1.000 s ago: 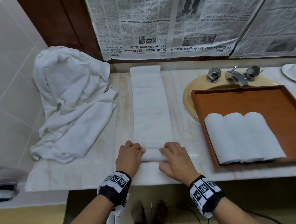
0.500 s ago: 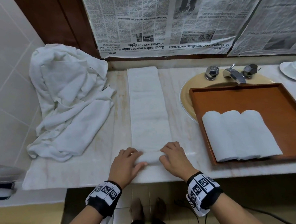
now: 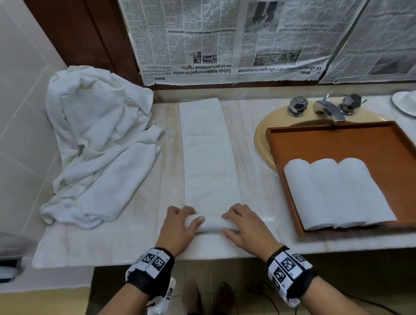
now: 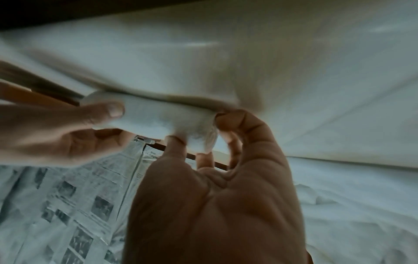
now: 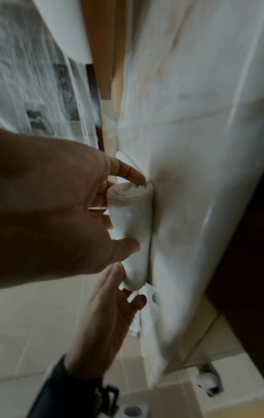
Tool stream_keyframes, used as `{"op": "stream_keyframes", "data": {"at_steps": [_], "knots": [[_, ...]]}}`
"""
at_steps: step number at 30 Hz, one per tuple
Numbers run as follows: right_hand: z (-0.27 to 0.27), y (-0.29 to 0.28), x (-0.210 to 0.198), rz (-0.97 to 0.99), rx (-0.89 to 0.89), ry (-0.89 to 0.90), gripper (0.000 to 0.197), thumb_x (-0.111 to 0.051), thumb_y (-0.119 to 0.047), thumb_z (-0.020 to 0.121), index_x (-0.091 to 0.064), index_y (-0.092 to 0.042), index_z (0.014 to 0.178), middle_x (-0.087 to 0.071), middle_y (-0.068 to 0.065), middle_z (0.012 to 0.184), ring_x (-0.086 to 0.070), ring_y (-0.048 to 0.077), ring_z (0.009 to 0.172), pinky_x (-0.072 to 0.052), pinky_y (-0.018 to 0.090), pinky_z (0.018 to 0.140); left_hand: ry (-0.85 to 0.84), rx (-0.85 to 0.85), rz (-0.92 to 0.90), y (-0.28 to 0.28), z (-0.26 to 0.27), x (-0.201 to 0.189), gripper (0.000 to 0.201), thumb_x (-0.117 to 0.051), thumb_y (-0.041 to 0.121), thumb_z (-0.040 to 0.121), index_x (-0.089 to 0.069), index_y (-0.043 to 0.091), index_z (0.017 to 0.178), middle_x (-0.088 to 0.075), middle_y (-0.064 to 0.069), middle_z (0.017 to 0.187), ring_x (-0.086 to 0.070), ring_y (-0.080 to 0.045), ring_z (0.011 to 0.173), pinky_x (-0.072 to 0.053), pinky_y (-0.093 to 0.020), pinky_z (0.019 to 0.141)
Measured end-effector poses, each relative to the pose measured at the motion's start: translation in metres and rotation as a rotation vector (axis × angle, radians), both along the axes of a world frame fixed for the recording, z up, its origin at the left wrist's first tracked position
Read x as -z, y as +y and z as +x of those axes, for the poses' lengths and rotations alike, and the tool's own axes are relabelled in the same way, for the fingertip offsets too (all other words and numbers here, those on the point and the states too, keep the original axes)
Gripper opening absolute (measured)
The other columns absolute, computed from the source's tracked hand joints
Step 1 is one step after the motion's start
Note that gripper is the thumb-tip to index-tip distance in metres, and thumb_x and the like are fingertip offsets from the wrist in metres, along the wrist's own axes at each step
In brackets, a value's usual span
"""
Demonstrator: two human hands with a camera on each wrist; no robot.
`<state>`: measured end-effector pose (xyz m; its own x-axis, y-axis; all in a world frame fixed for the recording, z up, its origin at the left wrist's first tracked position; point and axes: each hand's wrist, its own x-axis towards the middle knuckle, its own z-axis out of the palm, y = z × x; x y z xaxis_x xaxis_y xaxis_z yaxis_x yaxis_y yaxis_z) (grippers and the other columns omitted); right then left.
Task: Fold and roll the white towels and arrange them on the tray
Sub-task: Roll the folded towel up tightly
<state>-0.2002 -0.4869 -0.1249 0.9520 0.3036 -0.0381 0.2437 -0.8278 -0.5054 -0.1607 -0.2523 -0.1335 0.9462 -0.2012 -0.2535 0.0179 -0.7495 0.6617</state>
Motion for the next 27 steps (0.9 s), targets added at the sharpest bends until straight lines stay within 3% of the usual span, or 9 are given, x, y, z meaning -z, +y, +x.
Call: {"op": "stream_keyframes", "data": {"at_steps": [3,7,10,12,15,17,21,23,27], "knots": [[0.008,0.001,-0.004,0.058,0.044,0.126,0.038,-0.062,-0.037,0.093,-0.063,-0.015,0.123,-0.053,-0.001,0.119,-0.053,0.017,0.105,-0.047,0.035,0.089,-0.146,0.064,0.073,-0.003,-0.005,-0.006,0.032,-0.051,0.053,0.096,-0.058,0.035,0.122,-0.038,0.007,0.122,-0.048,-0.014,0.099,-0.048,-0.032,0.083],[0.017,0.002,-0.009,0.103,0.101,0.250,0.037,-0.059,-0.038,0.094,-0.065,-0.012,0.121,-0.050,-0.004,0.115,-0.047,0.012,0.106,-0.044,0.031,0.093,-0.194,0.214,0.144,-0.004,-0.010,-0.003,0.063,-0.028,0.070,0.089,-0.059,0.033,0.129,-0.047,0.009,0.127,-0.042,-0.017,0.108,-0.045,-0.031,0.089],[0.018,0.000,-0.011,0.113,0.086,0.293,0.034,-0.054,-0.034,0.098,-0.065,-0.011,0.120,-0.051,-0.002,0.111,-0.049,0.012,0.100,-0.040,0.025,0.089,-0.195,0.245,0.178,0.001,-0.012,0.001,0.070,-0.022,0.074,0.087,-0.058,0.034,0.132,-0.049,0.010,0.126,-0.043,-0.017,0.111,-0.045,-0.030,0.087],[0.014,-0.001,-0.012,0.125,0.073,0.269,0.032,-0.050,-0.034,0.101,-0.060,-0.015,0.124,-0.055,-0.001,0.114,-0.052,0.014,0.099,-0.040,0.026,0.087,-0.139,0.242,0.170,0.002,-0.010,0.000,0.071,-0.020,0.074,0.087,-0.059,0.034,0.132,-0.051,0.009,0.124,-0.043,-0.016,0.110,-0.044,-0.030,0.091],[0.006,0.001,-0.012,0.041,0.043,0.143,0.029,-0.045,-0.034,0.103,-0.055,-0.021,0.126,-0.059,-0.001,0.113,-0.057,0.018,0.096,-0.046,0.034,0.083,-0.057,0.207,0.120,-0.002,-0.008,-0.002,0.052,-0.039,0.064,0.096,-0.060,0.030,0.129,-0.053,0.007,0.122,-0.042,-0.016,0.108,-0.041,-0.032,0.094],[0.002,0.005,-0.009,-0.059,0.019,-0.015,0.025,-0.048,-0.031,0.102,-0.058,-0.022,0.123,-0.058,0.002,0.111,-0.056,0.021,0.091,-0.049,0.037,0.075,-0.026,0.190,0.112,-0.003,-0.005,-0.001,0.044,-0.045,0.055,0.099,-0.060,0.026,0.129,-0.052,0.004,0.122,-0.043,-0.018,0.111,-0.041,-0.033,0.094],[-0.005,0.011,-0.005,-0.112,0.015,-0.211,0.016,-0.055,-0.025,0.094,-0.059,-0.023,0.109,-0.058,0.001,0.106,-0.058,0.022,0.079,-0.049,0.034,0.054,0.035,0.159,0.065,-0.004,0.001,0.006,0.045,-0.048,0.054,0.098,-0.063,0.022,0.125,-0.050,0.001,0.121,-0.048,-0.021,0.114,-0.040,-0.033,0.100],[-0.007,0.010,-0.004,-0.137,-0.034,-0.223,0.027,-0.051,-0.036,0.090,-0.061,-0.020,0.110,-0.060,-0.001,0.106,-0.060,0.021,0.085,-0.051,0.033,0.058,0.032,0.145,0.072,-0.004,0.003,0.010,0.048,-0.045,0.057,0.098,-0.064,0.022,0.125,-0.053,0.001,0.121,-0.050,-0.022,0.115,-0.038,-0.032,0.100],[-0.007,0.007,-0.002,-0.182,-0.060,-0.109,0.049,-0.051,-0.047,0.081,-0.063,-0.019,0.119,-0.060,-0.001,0.113,-0.059,0.021,0.098,-0.053,0.034,0.070,-0.054,0.171,0.097,-0.006,-0.005,0.017,0.060,-0.016,0.061,0.094,-0.053,0.032,0.131,-0.058,0.006,0.124,-0.051,-0.022,0.113,-0.034,-0.030,0.094]]}}
